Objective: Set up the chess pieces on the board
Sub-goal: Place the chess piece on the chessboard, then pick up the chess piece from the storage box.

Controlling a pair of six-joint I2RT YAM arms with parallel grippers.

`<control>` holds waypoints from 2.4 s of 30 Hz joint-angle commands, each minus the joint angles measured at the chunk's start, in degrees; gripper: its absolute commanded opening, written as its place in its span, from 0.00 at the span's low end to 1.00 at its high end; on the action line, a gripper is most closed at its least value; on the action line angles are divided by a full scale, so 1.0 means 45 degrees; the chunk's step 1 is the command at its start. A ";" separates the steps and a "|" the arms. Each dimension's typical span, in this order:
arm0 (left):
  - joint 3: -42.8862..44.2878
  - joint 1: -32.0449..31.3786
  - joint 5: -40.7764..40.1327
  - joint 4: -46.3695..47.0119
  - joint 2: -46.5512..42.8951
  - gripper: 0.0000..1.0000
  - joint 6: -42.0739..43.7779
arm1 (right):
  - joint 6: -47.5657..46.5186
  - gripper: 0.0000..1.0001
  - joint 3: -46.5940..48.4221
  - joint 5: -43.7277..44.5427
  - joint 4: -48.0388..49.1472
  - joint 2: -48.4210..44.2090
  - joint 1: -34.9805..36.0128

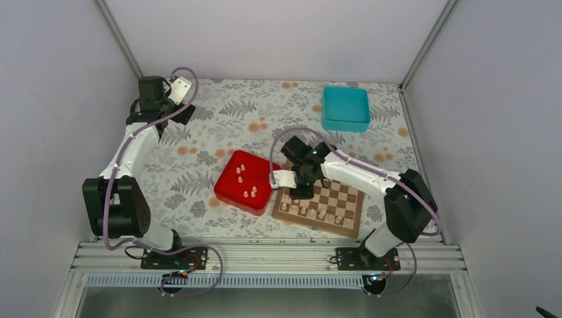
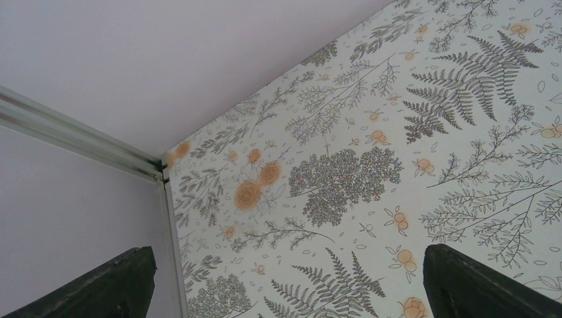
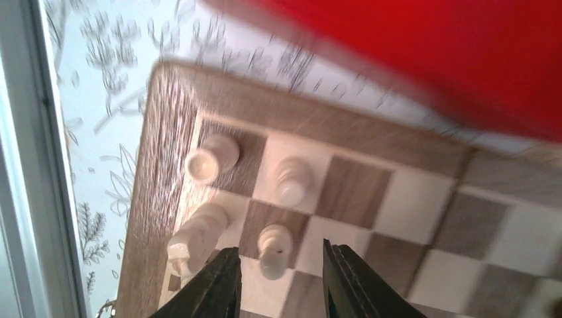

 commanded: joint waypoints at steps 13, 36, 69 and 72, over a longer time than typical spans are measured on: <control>0.0021 0.0064 0.0243 0.0147 -0.0350 1.00 -0.0176 | 0.0038 0.39 0.6931 -0.0619 -0.0780 0.3416 0.0961; -0.0065 0.0064 0.0559 0.0203 -0.0746 1.00 -0.0235 | -0.1244 0.32 0.7044 0.0338 -0.0617 0.6373 0.1946; -0.0154 0.0064 0.0719 0.0280 -0.0828 1.00 -0.0206 | -0.1091 0.10 0.7477 0.0103 0.0060 0.7041 0.2153; -0.0164 0.0064 0.0742 0.0269 -0.0844 1.00 -0.0208 | -0.1045 0.07 0.7403 0.0187 0.0007 0.6755 0.2151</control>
